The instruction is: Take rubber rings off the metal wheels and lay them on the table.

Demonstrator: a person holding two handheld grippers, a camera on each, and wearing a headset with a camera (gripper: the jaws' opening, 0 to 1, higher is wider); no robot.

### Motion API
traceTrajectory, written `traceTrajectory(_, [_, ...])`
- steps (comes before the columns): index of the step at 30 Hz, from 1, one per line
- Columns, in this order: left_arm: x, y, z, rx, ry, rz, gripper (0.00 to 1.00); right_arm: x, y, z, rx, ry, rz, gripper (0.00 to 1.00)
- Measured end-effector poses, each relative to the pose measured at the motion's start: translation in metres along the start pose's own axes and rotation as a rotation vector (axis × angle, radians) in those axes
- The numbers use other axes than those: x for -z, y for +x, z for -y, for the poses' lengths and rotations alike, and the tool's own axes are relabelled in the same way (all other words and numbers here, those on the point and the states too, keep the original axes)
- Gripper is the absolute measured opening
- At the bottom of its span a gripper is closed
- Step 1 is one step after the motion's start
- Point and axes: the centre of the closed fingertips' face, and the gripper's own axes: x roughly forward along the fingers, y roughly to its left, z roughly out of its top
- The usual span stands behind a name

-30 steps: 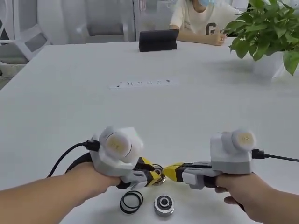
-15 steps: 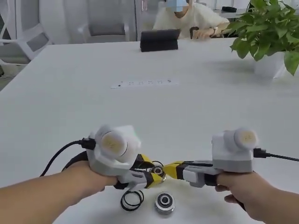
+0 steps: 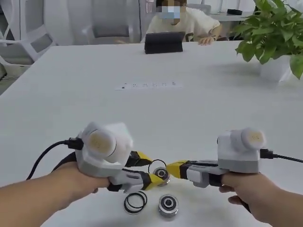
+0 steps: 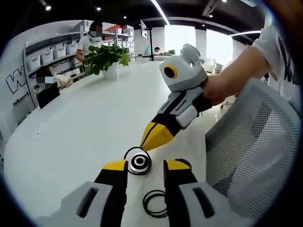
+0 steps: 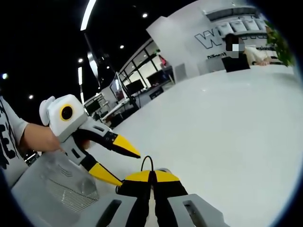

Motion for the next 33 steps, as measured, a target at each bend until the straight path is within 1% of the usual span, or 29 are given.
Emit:
traceTrajectory(4, [-0.003,-0.008,-0.001,-0.012,-0.006,0.021,0.28,-0.002,0.001,-0.003,-0.007,0.000,0.003,0.00])
traceTrajectory(11, [-0.003,-0.021,-0.002,-0.025,-0.017,0.036,0.32,-0.005,0.002,-0.007,-0.017,-0.006,0.001,0.00])
traceTrajectory(14, [-0.002,-0.028,-0.004,-0.034,-0.038,0.049,0.33,-0.007,0.002,-0.009,-0.023,-0.009,-0.003,0.00])
traceTrajectory(18, [0.001,-0.036,-0.005,-0.043,-0.041,0.050,0.36,-0.008,0.001,-0.011,-0.027,-0.009,-0.004,0.00])
traceTrajectory(21, [0.005,-0.041,-0.006,-0.048,-0.059,0.050,0.38,-0.008,0.001,-0.012,-0.029,-0.014,-0.010,0.00])
traceTrajectory(22, [0.006,-0.043,-0.006,-0.048,-0.068,0.053,0.38,-0.007,0.001,-0.012,-0.030,-0.013,-0.012,0.00])
traceTrajectory(26, [0.012,-0.048,-0.003,-0.049,-0.067,0.044,0.41,-0.007,0.001,-0.012,-0.033,-0.008,-0.017,0.00])
traceTrajectory(33, [0.018,-0.057,0.000,-0.044,-0.079,0.039,0.46,-0.005,0.003,-0.018,-0.052,0.001,-0.032,0.00])
